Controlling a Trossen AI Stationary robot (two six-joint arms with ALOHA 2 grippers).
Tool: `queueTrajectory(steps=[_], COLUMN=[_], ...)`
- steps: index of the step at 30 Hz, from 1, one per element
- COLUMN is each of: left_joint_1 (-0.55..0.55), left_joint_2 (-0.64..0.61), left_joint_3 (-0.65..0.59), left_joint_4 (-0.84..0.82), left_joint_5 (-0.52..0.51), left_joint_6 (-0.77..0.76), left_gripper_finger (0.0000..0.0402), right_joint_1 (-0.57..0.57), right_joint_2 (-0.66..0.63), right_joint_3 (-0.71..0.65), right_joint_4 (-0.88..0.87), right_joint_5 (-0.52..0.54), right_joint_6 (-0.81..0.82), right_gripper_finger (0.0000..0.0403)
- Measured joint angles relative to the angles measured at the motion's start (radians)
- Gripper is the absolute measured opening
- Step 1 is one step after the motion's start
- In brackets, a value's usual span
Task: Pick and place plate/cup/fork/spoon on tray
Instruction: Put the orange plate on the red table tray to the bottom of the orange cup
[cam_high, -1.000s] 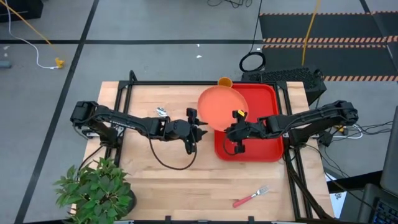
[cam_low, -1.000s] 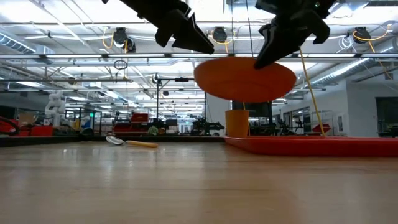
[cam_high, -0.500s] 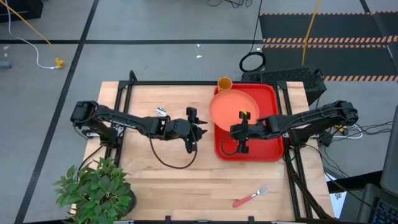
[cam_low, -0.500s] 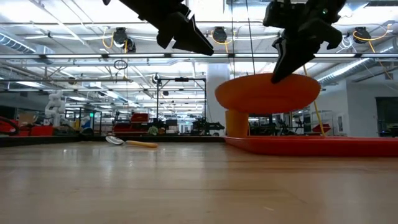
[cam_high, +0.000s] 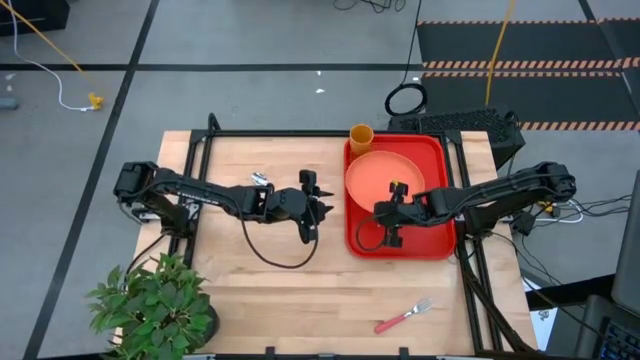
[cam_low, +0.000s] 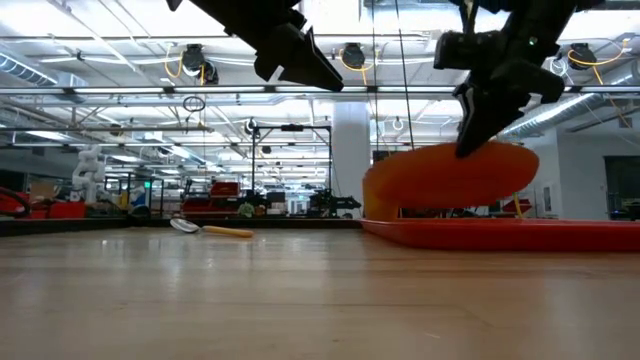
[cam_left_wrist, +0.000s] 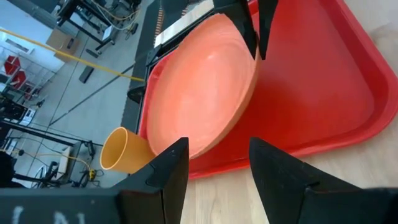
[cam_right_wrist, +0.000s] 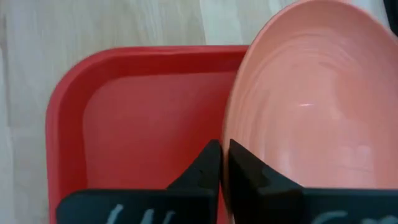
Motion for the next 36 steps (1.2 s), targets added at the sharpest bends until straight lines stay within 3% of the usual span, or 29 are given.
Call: queueTrajectory(steps=[12, 16, 36], left_joint_1=[0.000, 0.000, 0.000], left_joint_2=[0.000, 0.001, 0.001], left_joint_3=[0.000, 0.000, 0.000], left_joint_4=[0.001, 0.001, 0.000], left_joint_5=[0.000, 0.001, 0.001], left_joint_6=[0.002, 0.002, -0.010], left_gripper_finger=[0.0170, 0.0170, 0.0170], right_joint_1=[-0.080, -0.112, -0.159], right_joint_2=[0.000, 0.000, 0.000], right_joint_3=[-0.104, -0.129, -0.140], right_joint_4=[0.051, 0.064, 0.098], right_joint_5=[-0.004, -0.071, -0.108], right_joint_6=[-0.012, -0.013, -0.032], right_gripper_finger=[0.0012, 0.0012, 0.0019])
